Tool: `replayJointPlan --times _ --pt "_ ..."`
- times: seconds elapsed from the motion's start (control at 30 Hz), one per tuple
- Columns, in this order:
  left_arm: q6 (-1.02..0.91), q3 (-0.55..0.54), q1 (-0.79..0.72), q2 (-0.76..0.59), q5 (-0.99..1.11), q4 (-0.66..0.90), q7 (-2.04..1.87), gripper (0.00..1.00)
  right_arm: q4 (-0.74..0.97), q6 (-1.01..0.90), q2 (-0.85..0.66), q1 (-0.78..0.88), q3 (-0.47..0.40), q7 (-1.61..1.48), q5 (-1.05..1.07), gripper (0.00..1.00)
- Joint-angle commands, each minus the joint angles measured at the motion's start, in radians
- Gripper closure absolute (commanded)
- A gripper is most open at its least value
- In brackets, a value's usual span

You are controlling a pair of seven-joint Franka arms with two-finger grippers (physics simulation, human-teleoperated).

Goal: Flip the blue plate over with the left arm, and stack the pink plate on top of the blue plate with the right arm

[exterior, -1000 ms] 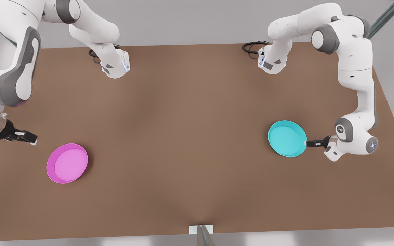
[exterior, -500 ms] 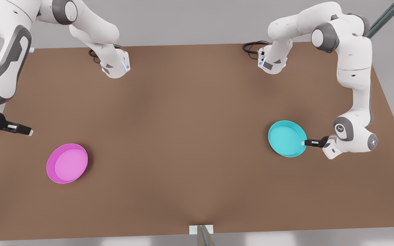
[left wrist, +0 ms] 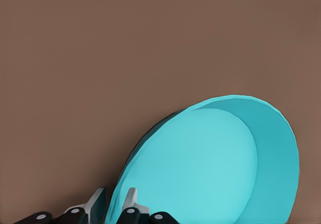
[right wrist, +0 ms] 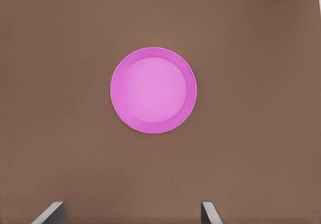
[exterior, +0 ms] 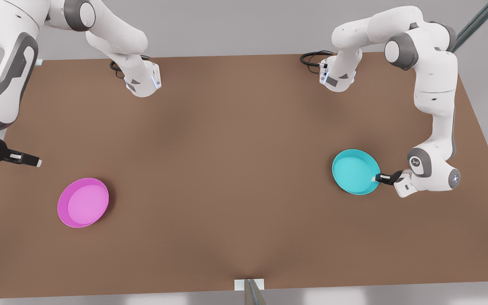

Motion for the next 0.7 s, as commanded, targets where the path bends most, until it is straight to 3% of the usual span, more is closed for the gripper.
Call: replayJointPlan --times 0.0,0.1,0.17,0.3,0.43,0.53,0.6,0.67 --pt "0.015 0.0 0.0 0.0 0.0 0.001 0.087 0.61 0.0 -0.006 -0.001 0.001 0.0 -0.007 0.001 0.0" --pt "0.015 0.0 -0.002 0.0 0.002 0.001 0.086 0.62 0.0 -0.006 -0.001 0.0 -0.001 -0.007 0.001 0.0" --pt "0.012 -0.005 -0.002 0.0 0.0 -0.001 0.064 0.78 0.0 -0.006 -0.001 0.0 -0.001 -0.007 -0.002 0.0" --pt "0.012 -0.005 -0.011 -0.003 0.0 0.001 0.035 0.79 0.0 -0.006 -0.001 0.0 -0.001 -0.007 -0.002 0.0" --pt "-0.02 -0.003 -0.087 -0.047 0.017 0.042 -0.233 0.79 0.0 -0.006 -0.001 0.0 -0.001 -0.007 -0.002 0.0" --pt "-0.245 -0.002 -0.158 -0.072 0.195 0.194 -0.463 0.79 0.0 -0.006 -0.001 0.0 -0.001 -0.007 -0.002 0.0" --pt "-0.435 0.0 -0.222 -0.064 0.24 0.389 -0.649 0.79 0.0 -0.006 -0.001 0.0 -0.001 -0.007 -0.002 0.0" --pt "-0.549 0.0 -0.353 -0.061 0.351 0.51 -0.868 0.79 0.0 -0.006 -0.001 0.0 -0.001 -0.007 -0.002 0.0"
